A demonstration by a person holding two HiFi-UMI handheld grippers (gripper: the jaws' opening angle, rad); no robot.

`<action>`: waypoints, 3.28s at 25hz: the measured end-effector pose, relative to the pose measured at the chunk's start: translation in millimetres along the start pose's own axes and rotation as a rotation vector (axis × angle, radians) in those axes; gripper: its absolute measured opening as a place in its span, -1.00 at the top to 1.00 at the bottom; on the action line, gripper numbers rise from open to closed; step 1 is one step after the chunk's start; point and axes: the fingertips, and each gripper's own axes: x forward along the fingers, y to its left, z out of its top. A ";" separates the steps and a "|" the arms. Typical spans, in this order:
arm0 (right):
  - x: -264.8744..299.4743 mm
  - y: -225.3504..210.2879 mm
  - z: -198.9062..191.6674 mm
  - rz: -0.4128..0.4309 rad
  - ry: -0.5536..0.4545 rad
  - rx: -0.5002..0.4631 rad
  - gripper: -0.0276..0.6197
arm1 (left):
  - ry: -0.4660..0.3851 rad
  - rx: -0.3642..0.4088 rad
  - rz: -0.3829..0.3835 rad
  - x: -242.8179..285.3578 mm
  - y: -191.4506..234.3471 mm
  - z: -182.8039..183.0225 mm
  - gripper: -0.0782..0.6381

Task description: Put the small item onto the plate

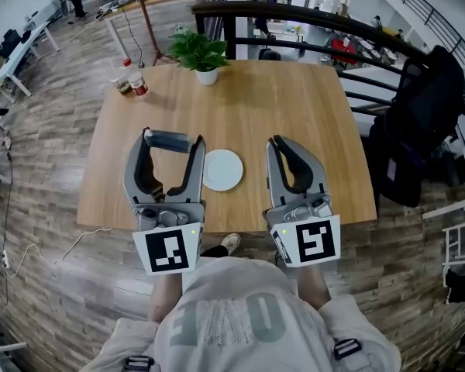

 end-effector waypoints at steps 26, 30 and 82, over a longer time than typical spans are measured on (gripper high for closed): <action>62.8 -12.5 -59.1 -0.020 0.152 0.005 0.86 | 0.486 -0.120 -0.301 75.0 -33.9 -174.0 -0.10; 64.2 -18.4 -74.7 -0.053 0.188 0.088 0.86 | 0.674 -0.145 -0.378 74.1 -48.7 -233.4 -0.10; 25.8 -42.0 -152.3 -0.311 0.429 0.179 0.86 | 1.244 0.103 -0.758 -19.2 -136.8 -431.8 -0.10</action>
